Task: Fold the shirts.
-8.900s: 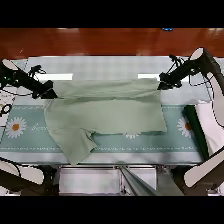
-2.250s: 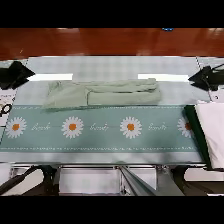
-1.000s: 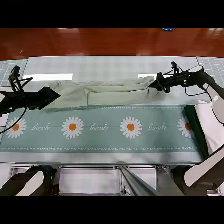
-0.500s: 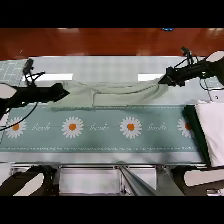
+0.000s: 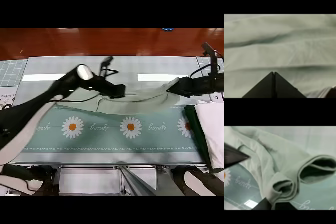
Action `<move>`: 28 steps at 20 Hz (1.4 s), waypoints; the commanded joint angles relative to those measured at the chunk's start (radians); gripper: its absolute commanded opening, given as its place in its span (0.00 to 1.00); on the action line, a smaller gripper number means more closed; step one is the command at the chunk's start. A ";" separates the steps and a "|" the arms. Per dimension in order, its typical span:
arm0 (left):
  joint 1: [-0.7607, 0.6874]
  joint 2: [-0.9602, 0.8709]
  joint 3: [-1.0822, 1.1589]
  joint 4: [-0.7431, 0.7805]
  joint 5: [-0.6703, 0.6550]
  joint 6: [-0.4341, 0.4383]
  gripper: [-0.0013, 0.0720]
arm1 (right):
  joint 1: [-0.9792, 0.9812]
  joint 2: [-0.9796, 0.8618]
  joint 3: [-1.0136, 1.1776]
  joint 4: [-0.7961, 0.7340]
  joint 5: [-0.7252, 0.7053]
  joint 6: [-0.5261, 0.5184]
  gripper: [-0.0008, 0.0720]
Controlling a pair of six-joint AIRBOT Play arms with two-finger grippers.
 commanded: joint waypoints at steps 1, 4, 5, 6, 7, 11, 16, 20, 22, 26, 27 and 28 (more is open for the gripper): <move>-0.132 -0.208 0.219 0.000 -0.106 -0.127 0.05 | 0.001 0.143 -0.040 0.011 0.032 0.031 0.04; -0.216 -0.260 0.248 -0.059 -0.127 -0.151 0.06 | 0.001 0.181 -0.040 0.013 0.047 0.042 0.04; -0.238 -0.259 0.248 -0.070 -0.117 -0.146 0.05 | 0.001 0.181 -0.040 0.015 0.050 0.047 0.04; -0.245 -0.257 0.255 -0.069 -0.119 -0.133 0.06 | 0.001 0.180 -0.040 0.017 0.045 0.053 0.04; -0.233 -0.255 0.264 -0.069 -0.131 -0.130 0.06 | 0.001 0.180 -0.040 0.021 0.040 0.055 0.04; -0.047 -0.169 0.257 -0.007 -0.211 -0.130 0.06 | 0.015 0.167 -0.040 0.101 0.003 0.063 0.04; 0.284 0.181 0.018 0.149 -0.194 -0.103 0.06 | 0.267 0.024 -0.015 0.187 -0.222 0.093 0.04; 0.571 0.540 -0.295 0.159 -0.167 0.008 0.06 | 0.486 -0.270 0.175 0.256 -0.388 0.093 0.04; 0.694 0.697 -0.429 0.159 -0.169 0.052 0.06 | 0.559 -0.438 0.301 0.290 -0.405 0.093 0.04; 0.832 0.912 -0.617 0.159 -0.171 0.077 0.06 | 0.652 -0.697 0.490 0.339 -0.414 0.093 0.04; 0.840 0.935 -0.644 0.159 -0.172 0.077 0.06 | 0.669 -0.749 0.523 0.347 -0.432 0.093 0.04; 0.841 0.948 -0.662 0.159 -0.172 0.077 0.06 | 0.680 -0.792 0.554 0.359 -0.442 0.093 0.04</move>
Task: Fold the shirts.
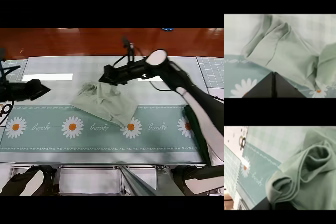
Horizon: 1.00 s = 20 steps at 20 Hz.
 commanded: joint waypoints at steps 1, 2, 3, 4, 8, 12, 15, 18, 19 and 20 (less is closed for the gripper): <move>0.060 0.108 -0.115 0.000 -0.001 0.021 0.06 | 0.068 -0.197 0.142 0.049 -0.040 0.000 0.04; 0.055 0.104 -0.125 -0.002 0.000 0.021 0.06 | 0.073 -0.232 0.172 0.063 -0.039 0.001 0.04; 0.050 0.100 -0.133 -0.004 0.001 0.023 0.06 | 0.082 -0.259 0.193 0.076 -0.040 0.002 0.04; 0.048 0.097 -0.140 -0.005 0.004 0.026 0.06 | 0.090 -0.278 0.209 0.082 -0.040 0.003 0.04; 0.047 0.093 -0.176 -0.005 0.061 0.045 0.06 | 0.102 -0.321 0.217 0.103 -0.058 0.005 0.29; 0.072 0.034 -0.167 -0.022 0.144 0.043 0.06 | 0.029 -0.281 0.217 0.128 0.249 0.031 0.59; 0.168 0.027 -0.090 -0.150 0.058 0.021 0.06 | -0.102 -0.127 0.217 -0.049 0.523 0.072 0.59; 0.202 0.092 -0.080 -0.321 0.022 0.066 0.06 | -0.196 0.140 0.180 -0.488 0.593 0.141 0.59; 0.195 0.115 -0.080 -0.319 0.007 0.068 0.06 | -0.220 0.252 0.119 -0.665 0.579 0.180 0.59; 0.187 0.137 -0.080 -0.315 -0.020 0.090 0.06 | -0.240 0.363 0.026 -0.814 0.539 0.225 0.59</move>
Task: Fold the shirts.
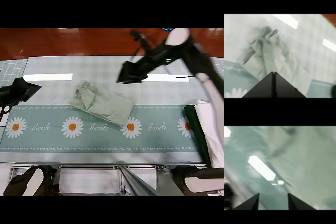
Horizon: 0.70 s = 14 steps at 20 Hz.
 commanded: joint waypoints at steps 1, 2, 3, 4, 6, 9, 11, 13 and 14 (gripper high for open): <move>0.003 0.063 0.010 -0.072 -0.079 0.061 0.06 | -0.098 0.367 -0.253 -0.567 -0.031 0.162 0.59; -0.004 0.076 0.010 -0.064 -0.101 0.077 0.06 | -0.133 0.485 -0.416 -0.624 -0.118 0.223 0.59; -0.011 0.086 0.005 -0.055 -0.110 0.077 0.06 | -0.171 0.584 -0.579 -0.620 -0.210 0.270 0.59; -0.018 0.092 -0.004 -0.053 -0.110 0.077 0.06 | -0.206 0.668 -0.756 -0.554 -0.323 0.303 0.59; -0.035 0.093 -0.036 -0.053 -0.110 0.077 0.06 | -0.257 0.737 -1.038 -0.266 -0.541 0.275 0.59; -0.062 0.092 -0.115 -0.053 -0.107 0.078 0.06 | -0.236 0.644 -1.233 0.180 -0.714 0.069 0.59; -0.075 0.092 -0.165 -0.053 -0.105 0.113 0.06 | -0.200 0.515 -1.224 0.310 -0.721 -0.014 0.59; -0.077 0.090 -0.208 -0.053 -0.105 0.134 0.06 | -0.167 0.379 -1.178 0.439 -0.710 -0.106 0.59; -0.077 0.090 -0.225 -0.053 -0.103 0.137 0.06 | -0.148 0.314 -1.144 0.504 -0.697 -0.161 0.59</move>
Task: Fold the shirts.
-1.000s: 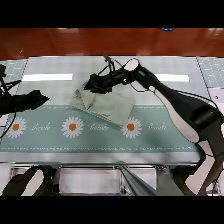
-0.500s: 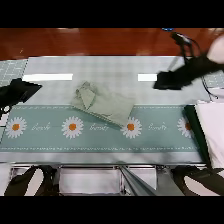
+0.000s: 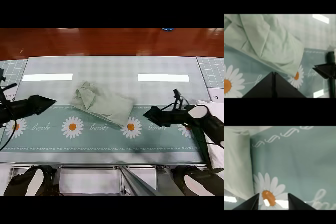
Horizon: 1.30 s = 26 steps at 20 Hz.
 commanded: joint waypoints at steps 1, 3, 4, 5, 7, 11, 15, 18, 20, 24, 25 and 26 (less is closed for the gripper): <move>-0.008 0.001 -0.069 -0.001 0.003 0.027 0.06 | 0.055 -0.196 0.038 0.301 -0.024 -0.189 0.59; -0.008 0.001 -0.087 -0.001 0.017 0.027 0.06 | 0.107 -0.298 0.116 0.341 -0.002 -0.220 0.59; -0.008 0.001 -0.090 -0.001 0.017 0.027 0.06 | 0.132 -0.343 0.159 0.341 0.013 -0.220 0.59; -0.008 0.001 -0.091 -0.001 0.017 0.037 0.06 | 0.152 -0.378 0.197 0.341 0.021 -0.219 0.59; -0.008 0.001 -0.091 -0.001 0.017 0.042 0.06 | 0.182 -0.438 0.268 0.341 0.028 -0.216 0.59; -0.008 0.001 -0.091 -0.001 0.017 0.042 0.06 | 0.199 -0.523 0.374 0.340 0.075 -0.188 0.50; -0.008 0.001 -0.091 -0.001 0.029 0.042 0.06 | 0.199 -0.506 0.510 0.297 0.169 -0.249 0.04; -0.008 0.000 -0.092 -0.001 0.060 0.042 0.06 | 0.211 -0.503 0.752 -0.003 0.258 -0.099 0.04; -0.008 0.000 -0.092 -0.001 0.071 0.042 0.06 | 0.219 -0.503 0.955 -0.247 0.369 0.033 0.04; -0.008 0.001 -0.092 -0.001 0.069 0.042 0.06 | 0.167 -0.503 1.347 -0.354 0.549 0.078 0.04; -0.008 0.001 -0.092 -0.001 0.067 0.041 0.06 | 0.142 -0.502 1.423 -0.364 0.590 0.086 0.04; -0.008 0.001 -0.092 -0.001 0.064 0.041 0.06 | 0.110 -0.502 1.493 -0.369 0.635 0.092 0.04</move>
